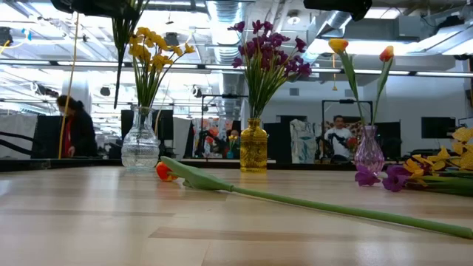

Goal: Sort flowers into vase by color
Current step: Put the left yellow flowers into the transparent vase

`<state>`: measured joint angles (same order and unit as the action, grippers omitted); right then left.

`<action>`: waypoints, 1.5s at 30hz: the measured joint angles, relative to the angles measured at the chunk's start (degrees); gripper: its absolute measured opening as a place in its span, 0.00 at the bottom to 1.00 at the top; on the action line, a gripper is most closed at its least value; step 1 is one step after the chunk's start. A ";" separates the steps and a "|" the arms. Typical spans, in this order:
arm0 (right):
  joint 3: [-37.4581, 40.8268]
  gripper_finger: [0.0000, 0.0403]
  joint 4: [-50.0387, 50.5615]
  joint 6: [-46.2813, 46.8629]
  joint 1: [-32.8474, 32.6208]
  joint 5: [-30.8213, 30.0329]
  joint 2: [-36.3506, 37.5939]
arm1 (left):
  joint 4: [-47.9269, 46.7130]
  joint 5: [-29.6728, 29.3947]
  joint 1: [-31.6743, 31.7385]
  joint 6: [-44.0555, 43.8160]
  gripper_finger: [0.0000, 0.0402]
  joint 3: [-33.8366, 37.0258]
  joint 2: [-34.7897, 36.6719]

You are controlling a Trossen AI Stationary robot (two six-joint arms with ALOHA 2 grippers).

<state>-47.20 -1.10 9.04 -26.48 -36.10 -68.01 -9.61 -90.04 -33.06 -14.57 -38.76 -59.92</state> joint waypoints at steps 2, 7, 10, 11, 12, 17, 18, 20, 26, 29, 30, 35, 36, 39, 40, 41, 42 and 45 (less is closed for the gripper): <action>0.00 0.58 0.00 0.01 0.00 0.00 0.00 | 0.00 0.00 0.40 0.40 0.00 0.00 0.00; 0.00 0.58 0.00 0.04 0.00 0.01 0.00 | -0.02 0.00 2.32 0.54 0.00 0.00 0.00; 0.00 0.58 0.02 0.04 0.00 0.01 0.00 | -0.01 0.00 3.83 0.57 0.00 0.00 0.00; 0.00 0.58 0.02 0.04 0.00 0.02 0.00 | 0.00 0.00 4.30 0.65 0.00 0.00 0.00; 0.00 0.58 0.02 0.04 0.00 0.02 0.00 | 0.00 0.00 4.73 0.88 0.00 0.00 0.00; 0.00 0.58 0.04 0.02 0.00 0.02 0.00 | 0.07 0.00 5.81 1.74 0.00 0.02 0.00; 0.00 0.58 0.03 0.02 0.00 0.02 0.00 | 0.09 0.00 5.79 1.89 0.00 0.02 0.00; 0.00 0.58 0.04 0.02 0.00 0.02 0.00 | 0.04 0.01 5.77 2.33 0.00 -0.10 0.00; 0.00 0.58 0.15 0.00 0.00 0.02 0.00 | 0.61 2.85 5.38 7.23 0.00 -2.32 -0.02; 0.00 0.58 0.76 0.00 0.00 0.02 0.00 | 1.09 5.16 5.42 9.37 0.00 -2.69 -0.02; 0.00 0.58 0.91 0.00 0.00 0.02 0.00 | 1.41 5.90 5.42 10.25 0.00 -2.69 -0.01; 0.00 0.58 0.90 -0.02 0.01 0.02 0.00 | 6.43 10.08 5.46 18.20 0.00 -2.69 -0.02; 0.00 0.58 0.87 -0.02 0.06 0.02 0.00 | 8.37 11.58 5.52 20.65 0.00 -2.69 -0.02; 0.00 0.58 0.87 -0.02 0.58 0.04 0.00 | 15.54 17.88 6.46 29.73 0.00 -2.69 -0.02; 0.00 0.58 0.89 -0.02 0.86 0.04 0.00 | 17.65 20.06 7.12 32.40 0.00 -2.69 -0.02; 0.00 0.58 0.90 -0.01 1.17 0.04 0.00 | 19.31 21.62 7.99 34.29 0.00 -2.69 -0.02; 0.00 0.58 0.88 -0.01 1.36 0.04 0.00 | 20.54 22.55 8.95 35.85 0.00 -2.70 -0.02; 0.00 0.58 0.90 0.00 1.84 0.05 0.00 | 20.99 23.40 11.85 37.62 0.00 -2.59 0.49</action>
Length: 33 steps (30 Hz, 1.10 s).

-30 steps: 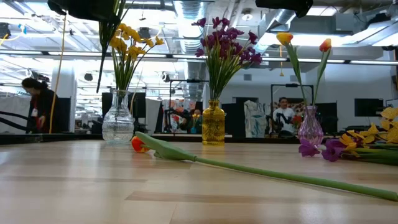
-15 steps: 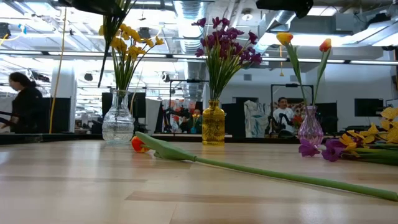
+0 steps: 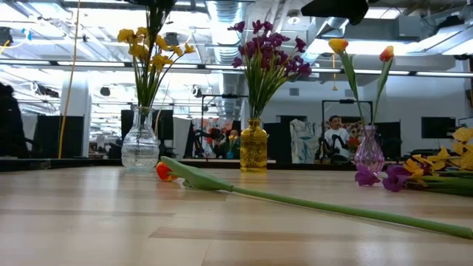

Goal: Sort flowers into vase by color
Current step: Put the left yellow flowers into the transparent vase

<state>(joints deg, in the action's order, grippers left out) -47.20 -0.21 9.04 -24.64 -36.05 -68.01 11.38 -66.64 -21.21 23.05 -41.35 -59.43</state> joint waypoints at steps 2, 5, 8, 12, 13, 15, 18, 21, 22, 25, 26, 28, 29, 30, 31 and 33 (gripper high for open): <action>0.01 0.58 0.00 0.00 0.09 0.02 0.00 | 0.23 1.99 1.94 -0.37 0.00 1.04 1.30; 0.00 0.58 0.02 0.00 0.09 0.02 0.00 | 0.06 6.83 4.66 -1.94 0.00 3.49 3.74; 0.00 0.58 0.27 0.00 0.06 0.03 0.00 | 0.61 8.60 6.55 -2.09 0.00 5.19 6.61; 0.00 0.58 0.35 0.00 0.06 0.04 0.00 | 5.73 13.72 7.40 0.57 0.00 8.30 10.14; 0.02 0.58 0.37 0.00 0.06 0.03 0.00 | 6.76 14.73 7.49 1.22 0.00 8.99 10.89; 0.01 0.58 0.37 0.01 0.06 0.04 0.00 | 7.78 15.31 7.49 1.50 0.00 10.37 12.46; 0.00 0.58 0.37 0.00 0.06 0.04 0.00 | 7.78 15.27 7.49 0.50 0.00 12.59 14.01; 0.00 0.58 0.35 0.00 0.06 0.04 0.00 | 8.55 15.20 7.49 0.58 0.00 14.34 14.91; 0.00 0.58 0.37 0.00 0.06 0.04 0.00 | 9.13 15.18 7.49 1.12 0.00 14.77 15.12; 0.00 0.58 0.37 0.02 0.06 0.04 0.00 | 9.89 15.05 7.49 2.49 0.00 15.37 15.36; 0.00 0.58 0.37 0.02 0.06 0.04 0.00 | 9.89 14.98 7.49 2.74 0.00 15.37 15.33; 0.00 0.58 0.37 0.02 0.06 0.04 -0.02 | 9.92 14.97 7.49 3.45 0.00 15.37 15.33; 0.00 0.58 0.39 0.02 0.06 0.04 -0.02 | 9.92 14.93 7.49 3.95 0.00 15.37 15.33; 0.00 0.58 0.39 0.02 0.06 0.04 -0.02 | 9.92 14.93 7.49 4.30 0.00 15.37 15.33; 0.00 0.58 0.39 0.02 0.06 0.04 -0.02 | 9.90 14.93 7.49 4.35 0.00 15.37 15.31; 0.00 0.58 0.39 0.02 0.06 0.04 -0.02 | 9.90 14.93 7.49 4.30 0.00 15.37 15.31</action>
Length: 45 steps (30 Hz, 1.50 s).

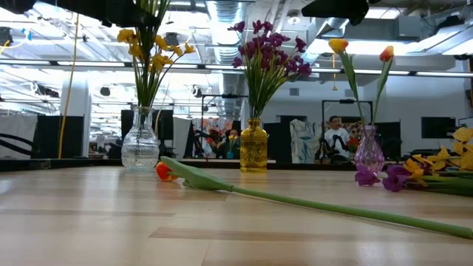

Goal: Sort flowers into vase by color
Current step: Put the left yellow flowers into the transparent vase

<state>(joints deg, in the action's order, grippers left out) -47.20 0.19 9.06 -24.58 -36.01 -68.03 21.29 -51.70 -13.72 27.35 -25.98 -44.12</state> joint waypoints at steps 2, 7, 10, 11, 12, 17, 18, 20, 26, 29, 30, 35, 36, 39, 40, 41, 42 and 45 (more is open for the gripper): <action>0.00 0.58 0.02 0.00 0.00 0.00 0.00 | -0.59 -0.01 0.00 -0.74 0.00 0.00 0.00; 0.00 0.58 0.21 0.00 0.00 0.00 0.00 | -3.67 -1.29 0.00 -3.20 0.00 0.02 -0.02; 0.00 0.58 0.31 0.01 0.00 0.01 -0.13 | -4.05 -1.46 0.00 -3.65 0.00 0.02 -0.02; 0.00 0.58 0.28 0.01 0.00 0.01 -0.28 | -4.04 -1.46 0.00 -3.68 0.00 0.02 -0.02; 0.00 0.58 0.37 0.02 0.00 0.02 -0.34 | -4.05 -1.46 0.00 -3.70 0.00 0.02 -0.02; 0.00 0.58 1.16 1.00 -0.02 0.09 -0.81 | -4.98 -1.83 0.00 -5.41 0.00 0.02 -0.02; 0.02 0.58 1.37 1.01 -0.02 0.09 -0.81 | -5.33 -2.35 0.00 -5.98 0.00 0.02 -0.02; 0.02 0.58 1.30 1.03 -0.02 0.09 -0.79 | -6.38 -3.68 0.00 -7.23 0.00 0.02 -0.02; 0.01 0.58 1.23 1.03 -0.02 0.09 -0.79 | -8.80 -4.50 0.68 -10.76 0.00 0.02 -0.02; 0.02 0.58 1.22 1.03 -0.02 0.08 -0.79 | -8.95 -4.26 1.84 -11.73 0.00 0.02 -0.02; 0.02 0.58 1.21 1.03 -0.02 0.08 -0.79 | -8.97 -4.25 2.31 -12.24 0.00 0.02 -0.02; 0.02 0.58 1.16 1.03 -0.02 0.07 -0.78 | -9.04 -4.19 4.40 -15.33 0.00 0.02 -0.19; 0.01 0.58 1.16 1.03 -0.02 0.08 -0.76 | -9.10 -4.18 4.76 -16.06 0.00 0.02 -0.38; 0.02 0.58 1.16 1.03 -0.02 0.09 -0.76 | -10.48 -4.19 5.62 -18.63 0.00 0.02 -1.26; 0.02 0.58 1.18 1.03 -0.02 0.07 -0.76 | -11.36 -4.17 5.92 -19.89 0.00 0.02 -1.72; 0.02 0.58 1.16 1.03 -0.02 0.07 -0.76 | -12.23 -4.15 6.20 -21.36 0.00 0.02 -2.19; 0.02 0.58 1.18 1.03 -0.02 0.08 -0.76 | -13.21 -4.12 6.41 -23.00 0.00 0.02 -2.75; 0.02 0.58 1.17 1.03 -0.02 0.07 -0.76 | -14.46 -4.23 6.84 -26.55 0.00 -0.02 -4.39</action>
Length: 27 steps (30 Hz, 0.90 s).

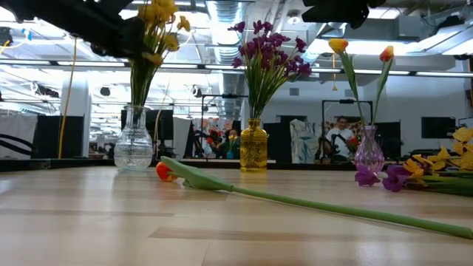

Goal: Sort flowers into vase by color
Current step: Put the left yellow flowers into the transparent vase

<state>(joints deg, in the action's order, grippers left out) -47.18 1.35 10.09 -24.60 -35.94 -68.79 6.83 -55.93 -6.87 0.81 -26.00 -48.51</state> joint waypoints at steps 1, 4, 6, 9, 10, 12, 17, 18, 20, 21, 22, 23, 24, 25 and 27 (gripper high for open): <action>0.00 0.58 -0.01 0.00 0.00 0.00 0.00 | -0.09 -0.01 0.08 -0.71 0.00 -0.01 -0.63; 0.00 0.58 0.01 0.00 0.00 0.00 0.00 | 0.06 -0.29 0.15 -1.56 0.00 -0.07 -2.47; -0.02 0.58 0.01 0.00 0.00 0.00 0.02 | 0.04 -0.44 0.15 -2.44 0.00 -0.08 -3.42; 0.00 0.58 0.01 0.00 0.00 0.00 0.02 | 0.34 -0.47 0.15 -3.47 0.00 -0.09 -4.55; 0.00 0.58 0.01 -0.02 0.00 0.00 0.02 | 0.74 -0.46 0.15 -3.38 0.00 -0.09 -4.88; -0.01 0.58 0.01 0.00 0.00 0.00 0.02 | 1.83 -0.42 0.15 -2.69 0.00 -0.06 -5.01; 0.00 0.58 0.04 -0.01 0.00 0.00 0.02 | 6.65 -0.32 -0.20 0.13 0.00 0.03 -5.03; 0.00 0.58 0.02 0.00 0.00 0.00 0.02 | 7.75 -0.38 -0.38 0.82 0.00 0.07 -5.03; 0.00 0.58 0.03 0.00 0.00 0.00 0.02 | 9.42 -0.53 -0.82 1.99 0.00 0.09 -5.03; 0.00 0.58 0.04 0.00 0.00 0.00 0.02 | 9.91 -0.81 -1.04 2.53 0.00 0.09 -5.03; 0.00 0.58 0.04 -0.01 0.00 0.00 0.02 | 10.18 -1.18 -1.22 2.68 0.00 0.09 -5.04; 0.00 0.58 0.04 0.00 0.00 0.00 0.02 | 10.29 -1.71 -1.46 2.84 0.00 0.09 -5.03; 0.00 0.58 0.04 0.00 0.00 -0.02 0.02 | 10.33 -2.25 -1.63 2.76 0.00 0.09 -5.03; -0.01 0.58 0.04 -0.01 0.00 -0.02 0.02 | 10.40 -3.02 -1.84 2.44 0.00 0.09 -5.03; 0.00 0.58 0.04 -0.02 0.00 -0.01 0.02 | 10.45 -4.50 -2.20 1.68 0.00 0.09 -5.05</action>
<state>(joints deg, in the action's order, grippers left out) -47.18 1.39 10.07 -24.60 -35.95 -68.77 17.28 -60.43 -9.07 2.49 -25.91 -53.56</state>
